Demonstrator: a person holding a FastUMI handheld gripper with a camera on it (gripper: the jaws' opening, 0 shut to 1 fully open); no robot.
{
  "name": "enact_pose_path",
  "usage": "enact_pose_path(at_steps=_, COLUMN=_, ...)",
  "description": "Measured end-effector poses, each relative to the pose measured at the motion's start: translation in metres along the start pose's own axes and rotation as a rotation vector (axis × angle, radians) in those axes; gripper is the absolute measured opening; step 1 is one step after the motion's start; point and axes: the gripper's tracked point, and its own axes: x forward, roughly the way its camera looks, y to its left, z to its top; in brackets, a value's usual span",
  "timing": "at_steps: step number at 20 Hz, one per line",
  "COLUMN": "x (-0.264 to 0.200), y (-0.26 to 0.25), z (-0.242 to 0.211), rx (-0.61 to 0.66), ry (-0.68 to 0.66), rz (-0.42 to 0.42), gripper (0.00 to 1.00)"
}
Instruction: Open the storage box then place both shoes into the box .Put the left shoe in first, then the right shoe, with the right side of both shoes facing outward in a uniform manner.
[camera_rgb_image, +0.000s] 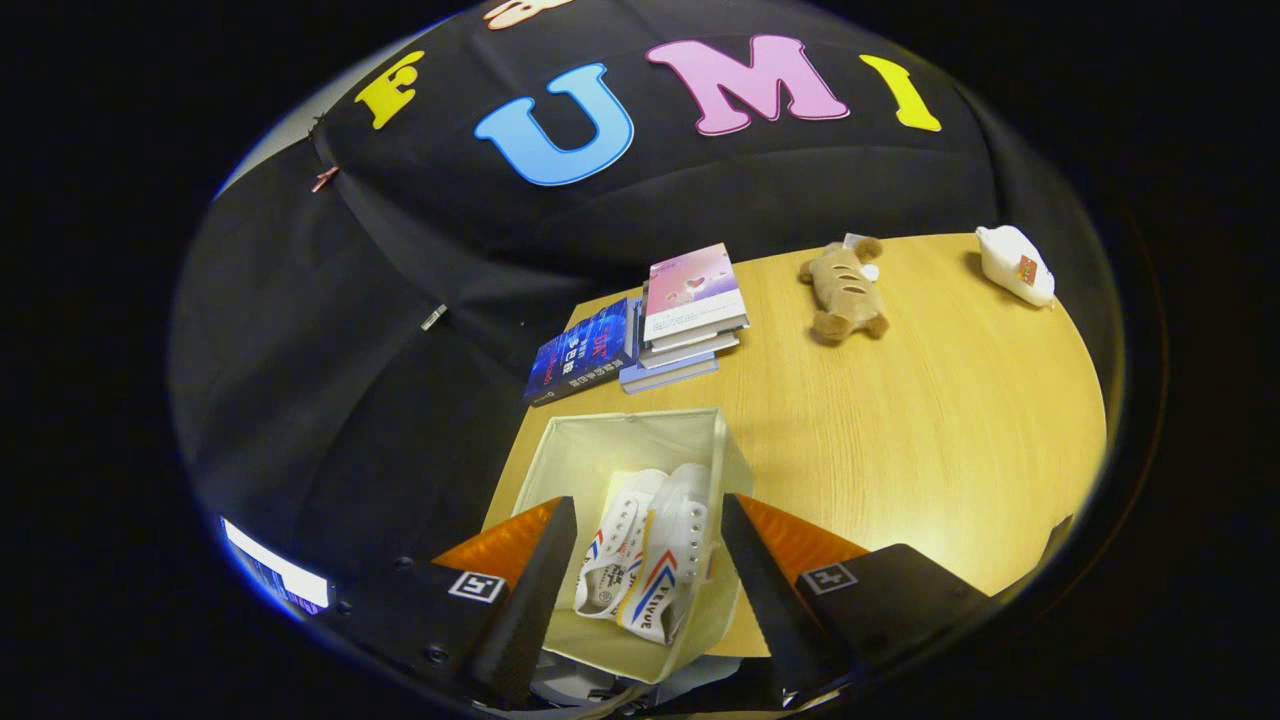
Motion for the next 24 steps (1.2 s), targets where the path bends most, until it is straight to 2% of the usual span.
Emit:
enact_pose_path(at_steps=5, x=-0.04, y=-0.054, z=0.037, rx=-0.043, ry=-0.082, rz=0.016, gripper=0.92)
enact_pose_path(at_steps=14, x=-0.105, y=-0.146, z=0.087, rx=-0.158, ry=-0.242, rz=-0.02, gripper=0.97)
enact_pose_path(at_steps=24, x=-0.139, y=-0.198, z=0.124, rx=-0.251, ry=-0.349, rz=-0.025, gripper=0.97)
